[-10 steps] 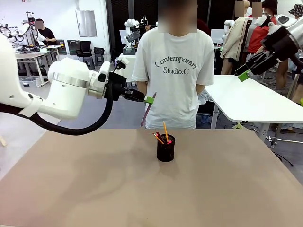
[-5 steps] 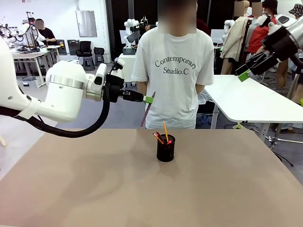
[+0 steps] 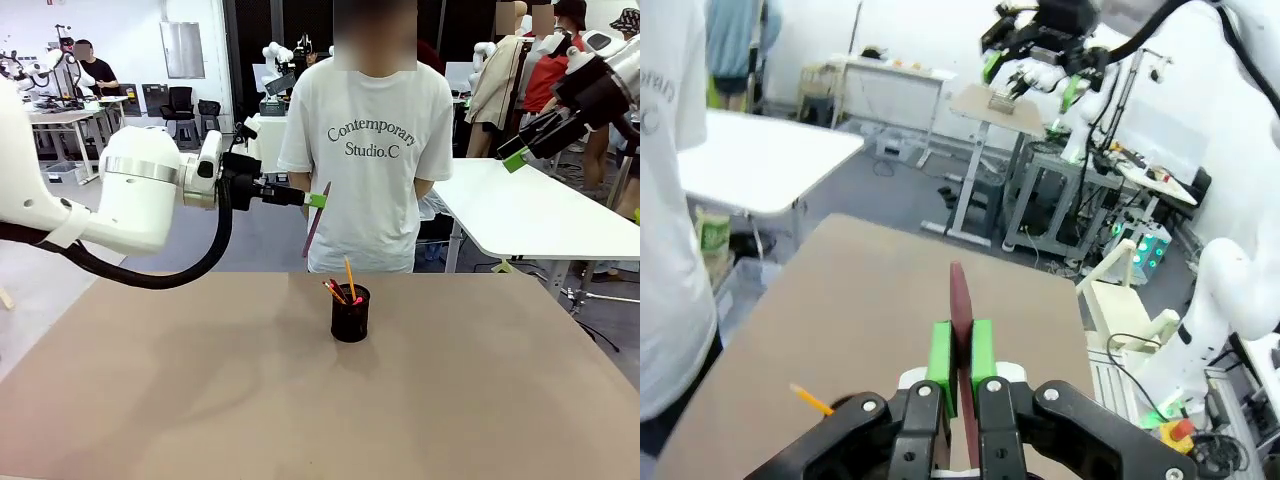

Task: Place the pens into the pen holder.
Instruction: Pick up a writing instrument from the table and place it into the Pen holder.

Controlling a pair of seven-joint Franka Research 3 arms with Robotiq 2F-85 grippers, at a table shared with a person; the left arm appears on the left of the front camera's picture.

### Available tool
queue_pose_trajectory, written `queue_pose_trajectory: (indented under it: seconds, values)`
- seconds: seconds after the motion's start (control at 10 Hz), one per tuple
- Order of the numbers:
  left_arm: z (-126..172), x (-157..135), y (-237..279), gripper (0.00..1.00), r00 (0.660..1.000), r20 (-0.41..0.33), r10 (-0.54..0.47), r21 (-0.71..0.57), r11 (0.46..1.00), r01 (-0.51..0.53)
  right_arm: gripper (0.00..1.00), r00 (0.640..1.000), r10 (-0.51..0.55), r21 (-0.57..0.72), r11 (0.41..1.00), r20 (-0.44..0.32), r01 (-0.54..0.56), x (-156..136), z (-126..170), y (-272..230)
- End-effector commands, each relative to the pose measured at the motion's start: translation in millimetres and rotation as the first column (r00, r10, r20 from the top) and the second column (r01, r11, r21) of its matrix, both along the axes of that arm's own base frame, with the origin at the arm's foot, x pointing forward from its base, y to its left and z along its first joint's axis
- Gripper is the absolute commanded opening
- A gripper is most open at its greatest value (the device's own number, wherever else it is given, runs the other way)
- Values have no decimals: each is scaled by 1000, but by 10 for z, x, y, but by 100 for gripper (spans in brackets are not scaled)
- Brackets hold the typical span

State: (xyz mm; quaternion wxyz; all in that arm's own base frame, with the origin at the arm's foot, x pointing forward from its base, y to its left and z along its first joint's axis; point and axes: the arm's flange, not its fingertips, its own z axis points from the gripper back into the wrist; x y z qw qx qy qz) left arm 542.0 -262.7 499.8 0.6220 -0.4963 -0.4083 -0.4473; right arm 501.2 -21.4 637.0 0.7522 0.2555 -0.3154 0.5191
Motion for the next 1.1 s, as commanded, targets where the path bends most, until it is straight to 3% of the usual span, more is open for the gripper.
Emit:
queue_pose_trajectory:
  seconds: [0.0, 0.2, 0.5, 0.6, 0.8, 1.0]
  values:
    - [-176, 151, 20, 0, 985, 137, -107, -109, 986, 122, 100, 1000, 1, 1, 1000, 0, -1, -19, 7, 3]
    - [-436, 313, -56, 0, 944, 292, -153, -105, 976, 191, 100, 1000, 1, 1, 1000, 0, -1, -19, 7, 3]
    - [-673, 460, -180, 0, 902, 403, -157, -166, 956, 241, 100, 1000, 1, 1, 1000, 0, -1, -19, 7, 3]
    - [-708, 510, -230, 0, 894, 427, -135, -228, 941, 251, 100, 1000, 1, 1, 1000, 0, -1, -19, 7, 3]
    - [-934, 603, -459, 0, 898, 437, -46, -261, 949, 176, 100, 1000, 1, 1, 1000, 0, -1, -19, 7, 3]
    - [-1123, 639, -595, 0, 900, 432, -53, -269, 945, 185, 100, 1000, 1, 1, 1000, 0, -1, -19, 7, 3]
